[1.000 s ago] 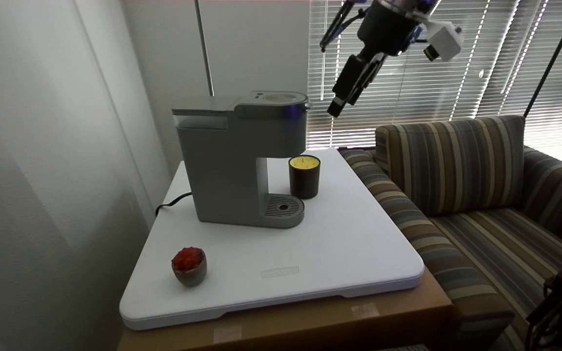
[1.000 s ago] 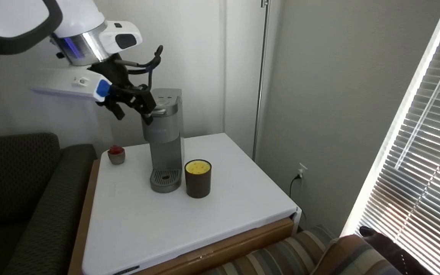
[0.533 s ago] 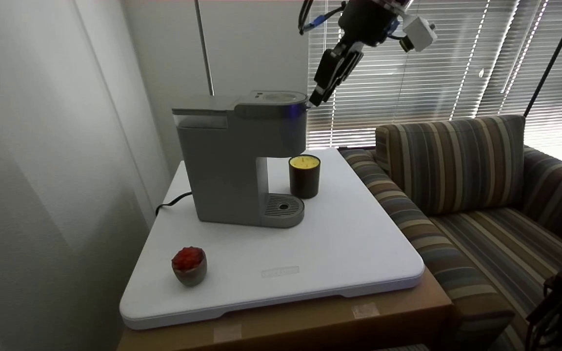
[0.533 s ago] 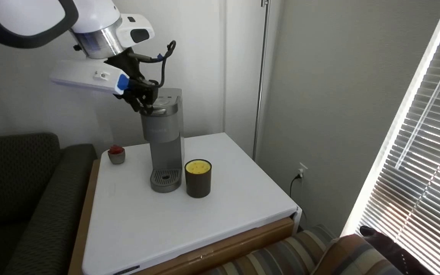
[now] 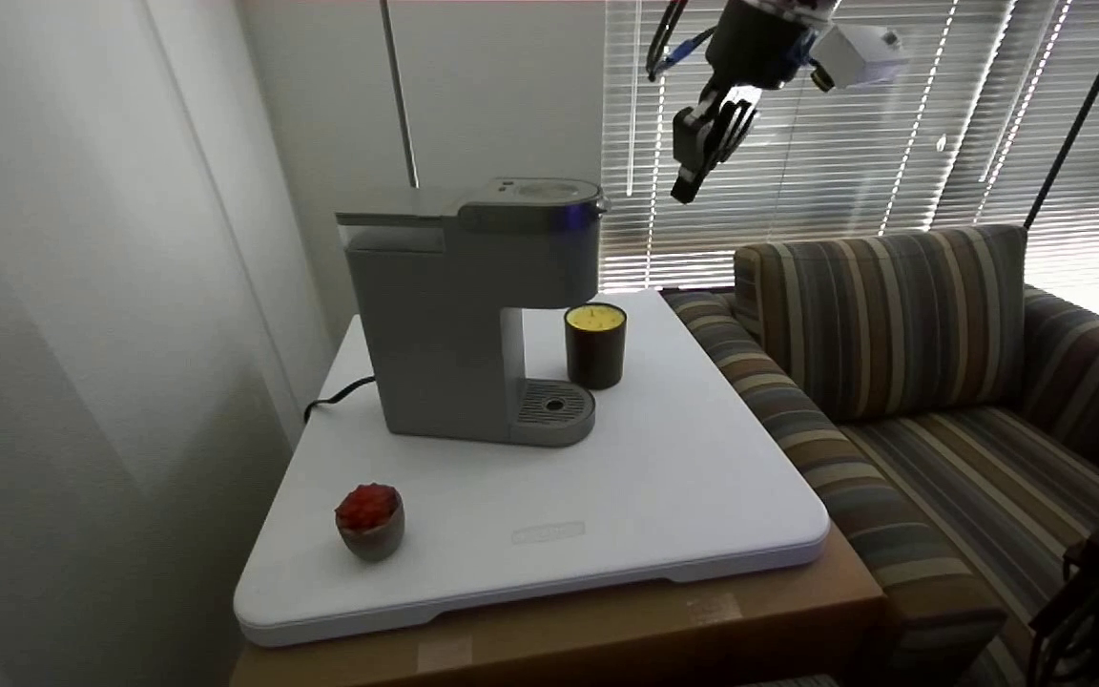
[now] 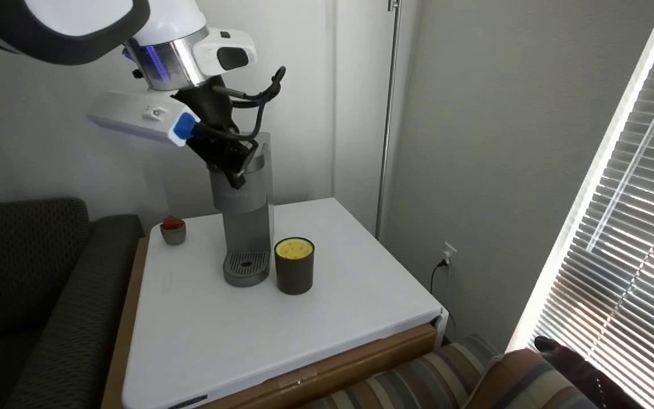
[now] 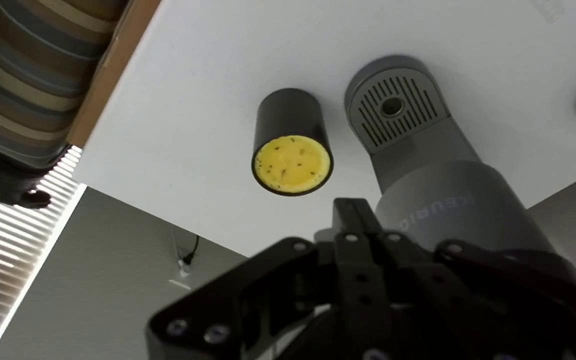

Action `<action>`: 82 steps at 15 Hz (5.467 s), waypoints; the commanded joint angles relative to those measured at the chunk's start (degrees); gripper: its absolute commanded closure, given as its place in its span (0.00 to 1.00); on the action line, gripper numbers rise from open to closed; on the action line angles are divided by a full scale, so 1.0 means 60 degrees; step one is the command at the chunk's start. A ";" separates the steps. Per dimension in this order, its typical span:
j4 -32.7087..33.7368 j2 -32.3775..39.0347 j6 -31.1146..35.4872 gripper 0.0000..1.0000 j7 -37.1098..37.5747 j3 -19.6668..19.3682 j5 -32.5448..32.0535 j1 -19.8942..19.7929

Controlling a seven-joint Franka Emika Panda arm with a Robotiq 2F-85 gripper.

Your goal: Open the coffee maker

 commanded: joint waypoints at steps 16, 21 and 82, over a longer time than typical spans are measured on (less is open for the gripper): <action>0.0177 0.1480 0.1953 1.00 1.0479 -0.0853 -0.1419 0.1477; 0.0429 0.1682 0.2655 1.00 1.0652 -0.0487 -0.1099 0.1278; 0.1396 0.0295 -0.0938 1.00 1.0908 -0.0591 -0.1453 0.2153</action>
